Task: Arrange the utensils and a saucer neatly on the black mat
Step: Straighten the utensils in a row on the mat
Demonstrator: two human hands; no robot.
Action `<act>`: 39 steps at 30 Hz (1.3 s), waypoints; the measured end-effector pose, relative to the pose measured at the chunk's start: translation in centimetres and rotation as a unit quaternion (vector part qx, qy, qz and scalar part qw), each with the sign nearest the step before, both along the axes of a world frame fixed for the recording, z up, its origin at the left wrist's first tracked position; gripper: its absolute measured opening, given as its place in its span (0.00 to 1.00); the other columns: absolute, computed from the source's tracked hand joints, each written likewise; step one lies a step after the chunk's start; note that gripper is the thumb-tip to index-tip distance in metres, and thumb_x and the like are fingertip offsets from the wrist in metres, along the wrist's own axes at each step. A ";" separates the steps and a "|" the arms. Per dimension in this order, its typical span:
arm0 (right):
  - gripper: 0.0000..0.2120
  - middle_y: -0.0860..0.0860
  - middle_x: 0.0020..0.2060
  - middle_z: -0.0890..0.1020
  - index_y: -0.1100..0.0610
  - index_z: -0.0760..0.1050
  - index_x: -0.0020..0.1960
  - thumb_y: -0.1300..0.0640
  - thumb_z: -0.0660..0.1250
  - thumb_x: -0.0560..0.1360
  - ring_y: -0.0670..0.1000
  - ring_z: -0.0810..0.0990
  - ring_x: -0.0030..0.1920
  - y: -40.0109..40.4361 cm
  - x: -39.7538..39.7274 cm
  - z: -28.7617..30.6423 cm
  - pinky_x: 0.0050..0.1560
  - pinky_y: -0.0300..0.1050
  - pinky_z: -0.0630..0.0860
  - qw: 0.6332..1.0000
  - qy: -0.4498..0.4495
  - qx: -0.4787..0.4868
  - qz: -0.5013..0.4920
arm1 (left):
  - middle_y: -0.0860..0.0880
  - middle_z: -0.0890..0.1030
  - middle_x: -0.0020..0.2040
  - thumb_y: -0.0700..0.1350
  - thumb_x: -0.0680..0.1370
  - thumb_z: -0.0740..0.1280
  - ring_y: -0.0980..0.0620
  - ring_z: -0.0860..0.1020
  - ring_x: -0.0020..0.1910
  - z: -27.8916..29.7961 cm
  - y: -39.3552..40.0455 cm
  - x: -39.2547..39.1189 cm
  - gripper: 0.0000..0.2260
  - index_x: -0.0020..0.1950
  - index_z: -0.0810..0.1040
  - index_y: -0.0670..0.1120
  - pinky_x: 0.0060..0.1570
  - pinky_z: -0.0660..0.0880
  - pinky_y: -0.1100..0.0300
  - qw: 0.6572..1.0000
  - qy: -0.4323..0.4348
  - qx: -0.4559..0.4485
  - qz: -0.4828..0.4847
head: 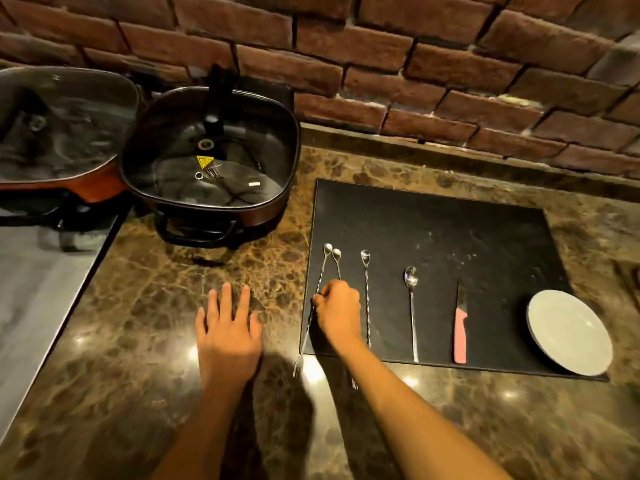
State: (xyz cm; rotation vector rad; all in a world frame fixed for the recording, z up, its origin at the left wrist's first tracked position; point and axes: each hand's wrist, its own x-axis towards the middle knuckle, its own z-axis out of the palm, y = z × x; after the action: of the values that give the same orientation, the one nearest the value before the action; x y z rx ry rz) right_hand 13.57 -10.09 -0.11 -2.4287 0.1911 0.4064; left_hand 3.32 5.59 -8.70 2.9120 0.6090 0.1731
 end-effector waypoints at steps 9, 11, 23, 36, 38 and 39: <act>0.08 0.64 0.44 0.81 0.64 0.79 0.45 0.66 0.61 0.74 0.68 0.80 0.46 1.8 1.9 -0.9 0.36 0.50 0.71 0.997 -0.021 -0.080 -0.002 | 0.39 0.66 0.79 0.50 0.82 0.53 0.36 0.65 0.78 0.1 0.2 0.3 0.25 0.78 0.68 0.48 0.73 0.62 0.38 1.000 0.012 -0.008 0.000; 0.09 0.64 0.44 0.81 0.64 0.79 0.44 0.67 0.60 0.74 0.68 0.80 0.46 2.0 2.6 -0.9 0.37 0.51 0.72 0.996 -0.029 -0.083 0.002 | 0.40 0.65 0.79 0.51 0.81 0.52 0.37 0.64 0.78 0.1 0.2 0.4 0.25 0.79 0.66 0.49 0.73 0.61 0.39 1.000 0.024 -0.011 0.006; 0.08 0.63 0.47 0.82 0.63 0.78 0.48 0.61 0.61 0.75 0.66 0.81 0.48 2.8 6.2 -1.5 0.45 0.56 0.79 0.998 -0.030 -0.063 0.000 | 0.43 0.63 0.81 0.54 0.82 0.50 0.40 0.61 0.80 0.4 0.2 0.6 0.26 0.80 0.63 0.51 0.74 0.61 0.41 0.998 0.050 -0.021 0.019; 0.03 0.58 0.40 0.84 0.58 0.78 0.41 0.58 0.69 0.73 0.61 0.81 0.44 -1.4 4.5 -1.0 0.43 0.49 0.76 0.997 -0.054 -0.028 -0.043 | 0.42 0.62 0.81 0.54 0.82 0.50 0.41 0.60 0.80 0.3 0.1 0.4 0.26 0.80 0.62 0.52 0.75 0.61 0.40 0.998 0.053 -0.035 0.019; 0.04 0.58 0.42 0.83 0.57 0.77 0.42 0.57 0.70 0.73 0.63 0.81 0.45 -2.9 3.1 -1.1 0.42 0.49 0.75 0.997 -0.035 -0.062 -0.028 | 0.43 0.62 0.81 0.54 0.82 0.50 0.41 0.60 0.81 0.3 0.1 0.5 0.26 0.80 0.62 0.52 0.75 0.61 0.40 0.998 0.052 -0.038 0.020; 0.05 0.59 0.43 0.83 0.58 0.77 0.43 0.56 0.70 0.73 0.64 0.81 0.46 -3.2 2.4 -1.2 0.42 0.49 0.75 0.997 -0.020 -0.074 -0.020 | 0.43 0.62 0.81 0.54 0.82 0.49 0.41 0.60 0.81 0.3 0.1 0.5 0.26 0.80 0.62 0.52 0.75 0.60 0.40 0.998 0.053 -0.038 0.021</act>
State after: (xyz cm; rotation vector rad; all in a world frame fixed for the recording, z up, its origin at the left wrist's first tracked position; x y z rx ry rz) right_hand 15.94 -13.34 -1.35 -2.5723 0.2588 0.3353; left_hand 3.82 5.70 -8.39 2.8504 0.6773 -0.0002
